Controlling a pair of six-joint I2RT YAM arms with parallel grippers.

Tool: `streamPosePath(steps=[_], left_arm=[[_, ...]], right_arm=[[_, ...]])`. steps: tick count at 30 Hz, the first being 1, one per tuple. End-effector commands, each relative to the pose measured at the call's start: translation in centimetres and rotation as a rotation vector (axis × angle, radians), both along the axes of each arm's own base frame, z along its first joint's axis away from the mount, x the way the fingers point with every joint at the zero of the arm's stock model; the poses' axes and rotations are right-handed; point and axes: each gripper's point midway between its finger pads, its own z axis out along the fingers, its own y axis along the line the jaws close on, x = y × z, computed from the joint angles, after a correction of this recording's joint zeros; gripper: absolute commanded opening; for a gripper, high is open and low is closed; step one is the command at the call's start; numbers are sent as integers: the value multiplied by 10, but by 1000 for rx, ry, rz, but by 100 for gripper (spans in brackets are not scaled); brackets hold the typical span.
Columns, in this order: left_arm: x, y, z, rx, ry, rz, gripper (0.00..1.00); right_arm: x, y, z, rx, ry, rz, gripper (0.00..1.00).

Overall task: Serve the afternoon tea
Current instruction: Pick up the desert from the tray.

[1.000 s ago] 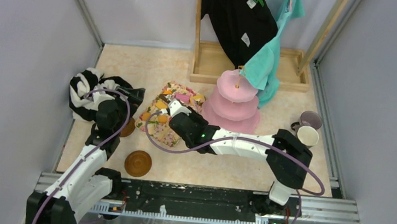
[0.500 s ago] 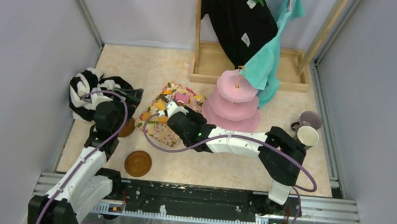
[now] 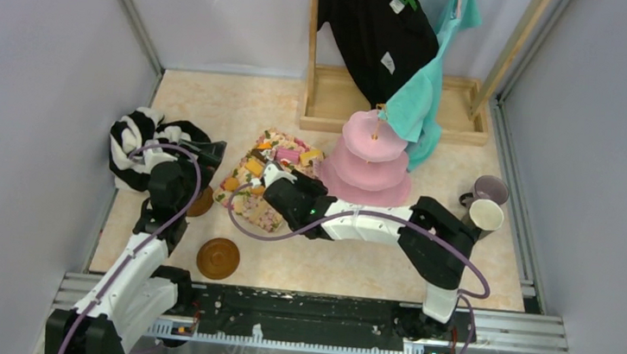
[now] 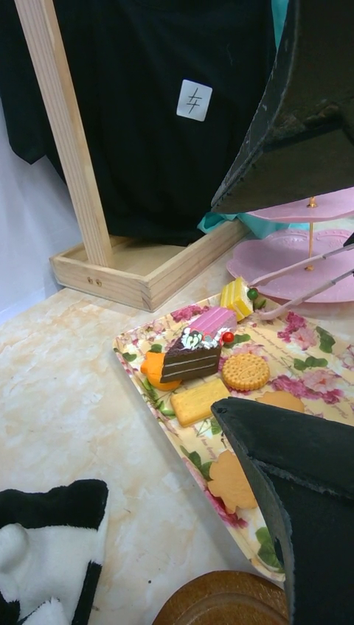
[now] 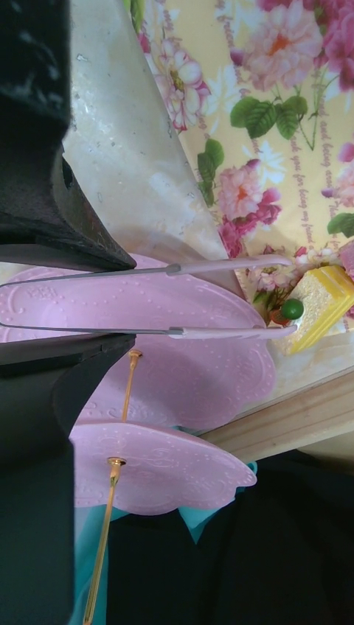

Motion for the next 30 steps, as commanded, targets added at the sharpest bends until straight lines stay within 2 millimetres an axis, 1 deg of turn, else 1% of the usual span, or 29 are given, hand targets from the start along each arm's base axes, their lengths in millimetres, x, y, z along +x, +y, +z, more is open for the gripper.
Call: streamPosePath(steps=[1,7,20,30], left_arm=[[2,1,4,-14,-26,-2,99],[2,1,1,-24,-25,-2,99],[4,2,-1,-31,-21,-4,99],[6,2,-3,-36,-17,-5,99]], right_arm=[[13,4,19,46,-51,-25,35],[17,4,19,29,-64,-18,35],[25,7,8,-19,-72,22,35],[40,8,8,-38,-71,33,35]])
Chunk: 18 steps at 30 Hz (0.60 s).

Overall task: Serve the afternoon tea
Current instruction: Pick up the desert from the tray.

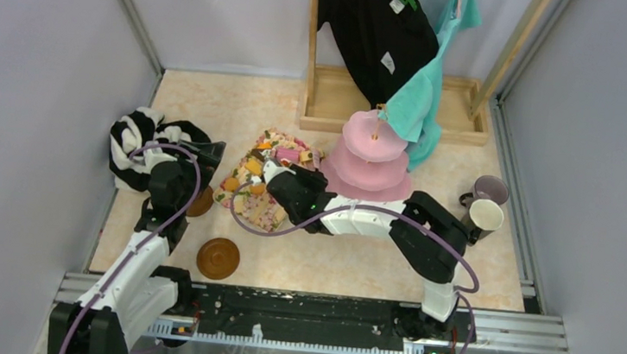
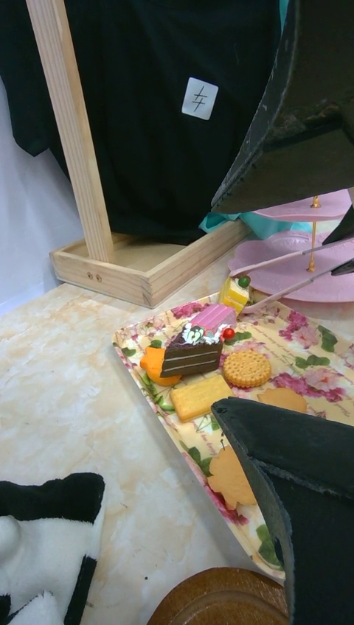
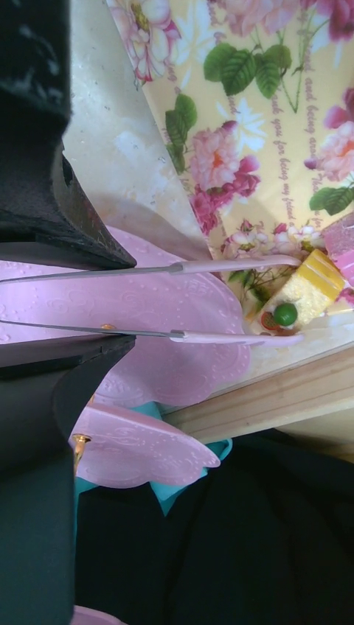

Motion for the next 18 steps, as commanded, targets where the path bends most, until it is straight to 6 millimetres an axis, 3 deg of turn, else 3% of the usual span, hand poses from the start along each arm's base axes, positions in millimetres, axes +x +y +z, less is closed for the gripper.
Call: streamPosePath(steps=[1,11,12,13,18], left_arm=[[2,0,5,-11,-28,-6,99],[1,1,4,-10,-27,-4,99],[1,1,5,-9,-28,-4,99],[0,1,5,-8,-27,-2,99],[-1,1,5,-11,-29,-5,99]], right_arm=[[15,8,9,35,-25,-6,36],[24,9,8,23,-31,-15,31],[25,9,8,19,-33,-18,26],[26,8,8,18,-37,-26,3],[24,1,11,28,-40,-51,0]])
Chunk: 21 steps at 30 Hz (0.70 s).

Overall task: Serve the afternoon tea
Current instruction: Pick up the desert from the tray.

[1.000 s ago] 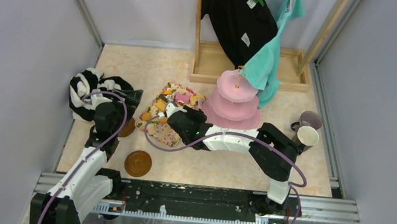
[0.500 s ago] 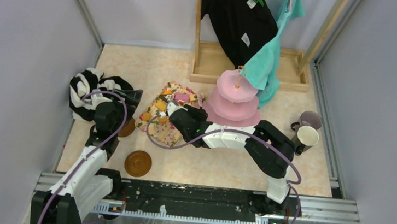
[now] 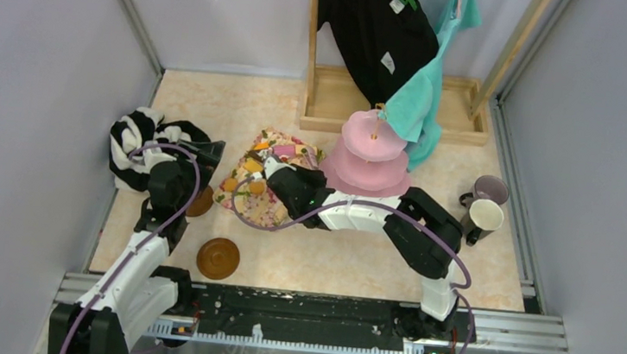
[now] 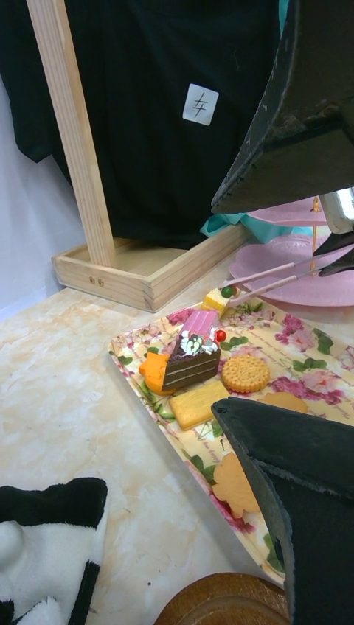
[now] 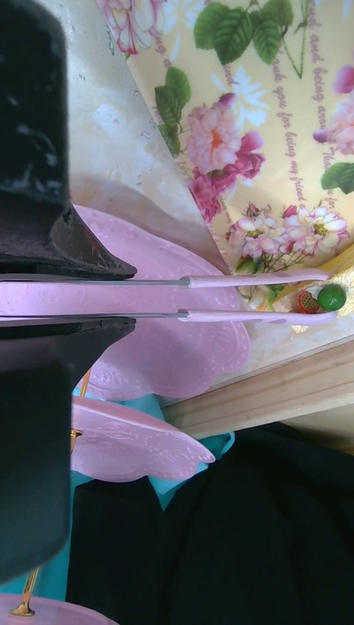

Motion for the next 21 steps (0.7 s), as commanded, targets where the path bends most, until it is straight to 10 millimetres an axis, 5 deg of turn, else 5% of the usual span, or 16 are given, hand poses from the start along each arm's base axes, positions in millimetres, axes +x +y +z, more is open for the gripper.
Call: streamPosePath(steps=[1,21], left_arm=[[-1,0,4,-6,-24,-5,99],[-2,2,13,19,-27,-2,99]], right_arm=[[7,5,17,73,-34,-25,0],[-27,8,72,180,-98,-12,0]])
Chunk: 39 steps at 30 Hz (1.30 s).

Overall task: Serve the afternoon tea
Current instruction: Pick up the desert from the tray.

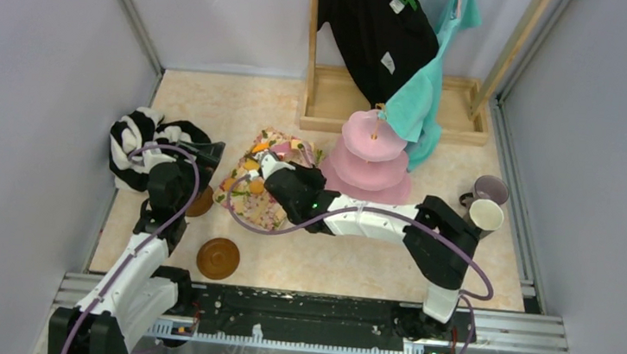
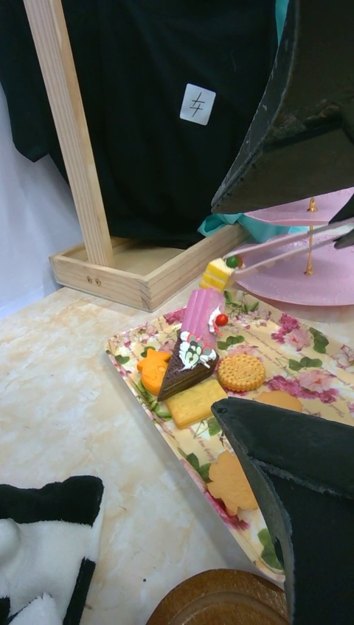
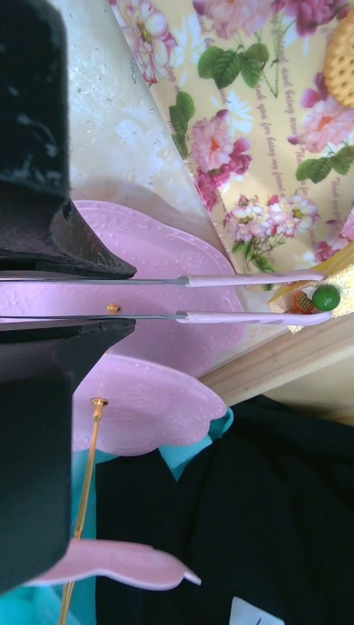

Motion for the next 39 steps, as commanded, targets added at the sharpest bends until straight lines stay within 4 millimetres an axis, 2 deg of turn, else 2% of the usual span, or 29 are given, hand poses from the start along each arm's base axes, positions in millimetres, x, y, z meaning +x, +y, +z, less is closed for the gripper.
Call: streamPosePath(steps=[1,9,10,21,30,39], left_arm=[[1,3,12,26,-26,2,99],[2,3,14,37,-23,3,99],[2,3,14,37,-22,2,99],[3,3,19,62,-26,-6,99],[3,2,30,87,-40,-19,99],[2,1,31,88,-41,-26,99]], right_arm=[[-8,-1,39,110,-63,-21,0],[-22,-10,40,130,-61,-28,0],[-25,-13,52,159,-75,-32,0],[-62,-25,88,221,-135,-75,0],[-85,-46,94,287,-160,-147,0],[-93,-62,91,287,-168,-197,0]])
